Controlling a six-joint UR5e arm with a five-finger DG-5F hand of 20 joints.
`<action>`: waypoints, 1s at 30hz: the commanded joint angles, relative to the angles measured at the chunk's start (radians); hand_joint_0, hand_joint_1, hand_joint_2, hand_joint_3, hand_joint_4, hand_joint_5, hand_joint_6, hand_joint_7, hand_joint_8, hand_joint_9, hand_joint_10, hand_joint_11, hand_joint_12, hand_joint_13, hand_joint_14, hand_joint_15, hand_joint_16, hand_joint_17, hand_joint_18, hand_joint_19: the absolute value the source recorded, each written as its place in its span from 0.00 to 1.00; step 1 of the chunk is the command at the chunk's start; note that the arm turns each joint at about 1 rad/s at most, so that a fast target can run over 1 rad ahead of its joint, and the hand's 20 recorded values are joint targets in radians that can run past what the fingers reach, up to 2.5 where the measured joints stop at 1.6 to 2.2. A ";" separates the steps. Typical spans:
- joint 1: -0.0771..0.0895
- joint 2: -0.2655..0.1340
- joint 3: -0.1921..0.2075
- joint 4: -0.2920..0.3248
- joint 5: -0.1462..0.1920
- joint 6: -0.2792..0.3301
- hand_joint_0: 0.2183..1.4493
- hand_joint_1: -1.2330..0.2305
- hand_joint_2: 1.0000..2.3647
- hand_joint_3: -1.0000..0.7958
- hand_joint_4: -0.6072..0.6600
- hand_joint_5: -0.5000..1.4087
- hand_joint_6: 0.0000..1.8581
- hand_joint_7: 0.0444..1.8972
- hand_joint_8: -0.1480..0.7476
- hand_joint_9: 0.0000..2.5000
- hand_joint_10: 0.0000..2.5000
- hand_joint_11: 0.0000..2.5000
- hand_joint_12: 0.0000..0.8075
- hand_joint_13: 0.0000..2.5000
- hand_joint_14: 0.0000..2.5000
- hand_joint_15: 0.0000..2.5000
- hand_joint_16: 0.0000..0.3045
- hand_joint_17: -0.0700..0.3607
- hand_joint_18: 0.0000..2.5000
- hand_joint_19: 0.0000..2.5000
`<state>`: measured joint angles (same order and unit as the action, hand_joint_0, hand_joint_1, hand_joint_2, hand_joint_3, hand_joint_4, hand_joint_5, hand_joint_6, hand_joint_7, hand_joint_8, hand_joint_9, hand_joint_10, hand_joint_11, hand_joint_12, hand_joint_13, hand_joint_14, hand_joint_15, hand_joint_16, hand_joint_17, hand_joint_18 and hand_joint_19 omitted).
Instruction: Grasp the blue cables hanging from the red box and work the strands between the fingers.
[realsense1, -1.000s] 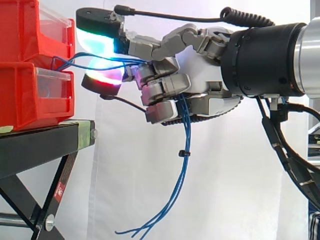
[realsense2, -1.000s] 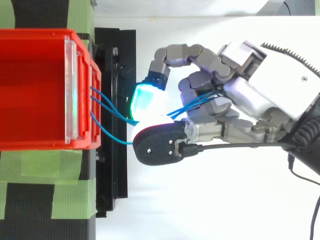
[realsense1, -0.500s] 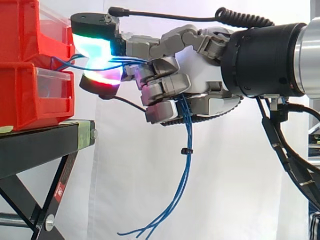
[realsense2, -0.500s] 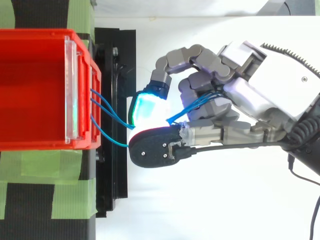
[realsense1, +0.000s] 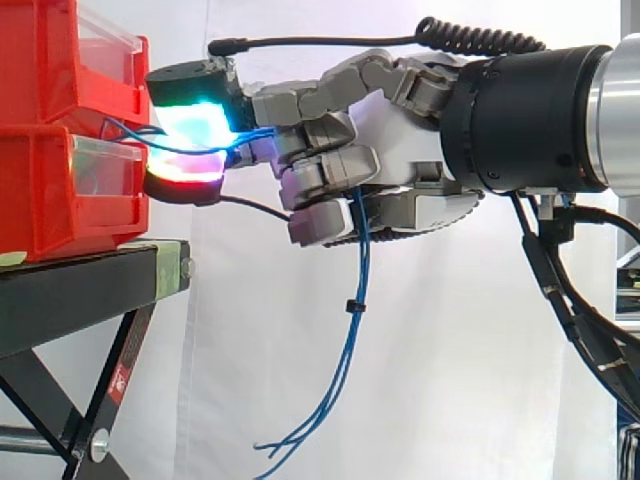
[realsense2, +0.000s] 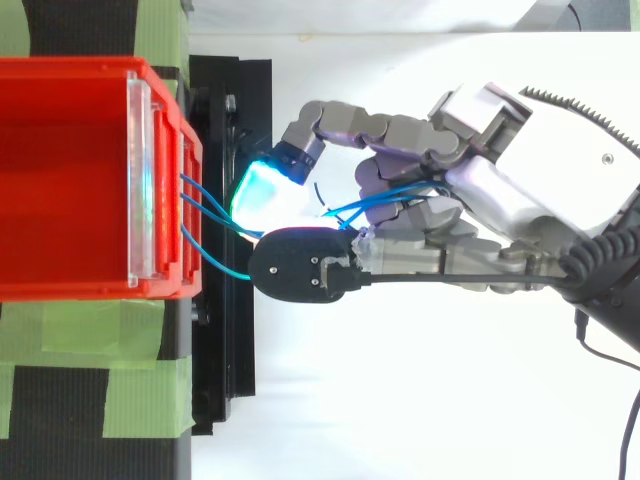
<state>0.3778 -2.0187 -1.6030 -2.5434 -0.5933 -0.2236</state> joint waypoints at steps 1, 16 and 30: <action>0.000 0.000 0.000 0.002 0.000 0.000 0.75 0.36 0.01 0.49 0.61 0.34 0.43 0.64 0.56 0.36 1.00 0.80 0.53 0.41 1.00 0.52 0.21 0.49 0.56 0.66; 0.000 0.000 0.000 -0.001 -0.002 0.001 0.73 0.45 0.01 0.46 0.72 0.50 0.01 0.72 0.56 0.36 1.00 0.80 0.53 0.41 1.00 0.52 0.21 0.49 0.56 0.66; 0.000 0.000 0.000 0.000 -0.008 0.001 0.52 0.36 0.01 0.20 0.67 0.25 0.73 0.64 0.56 0.36 1.00 0.80 0.53 0.41 1.00 0.52 0.21 0.49 0.56 0.66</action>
<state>0.3776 -2.0187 -1.6030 -2.5451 -0.6000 -0.2216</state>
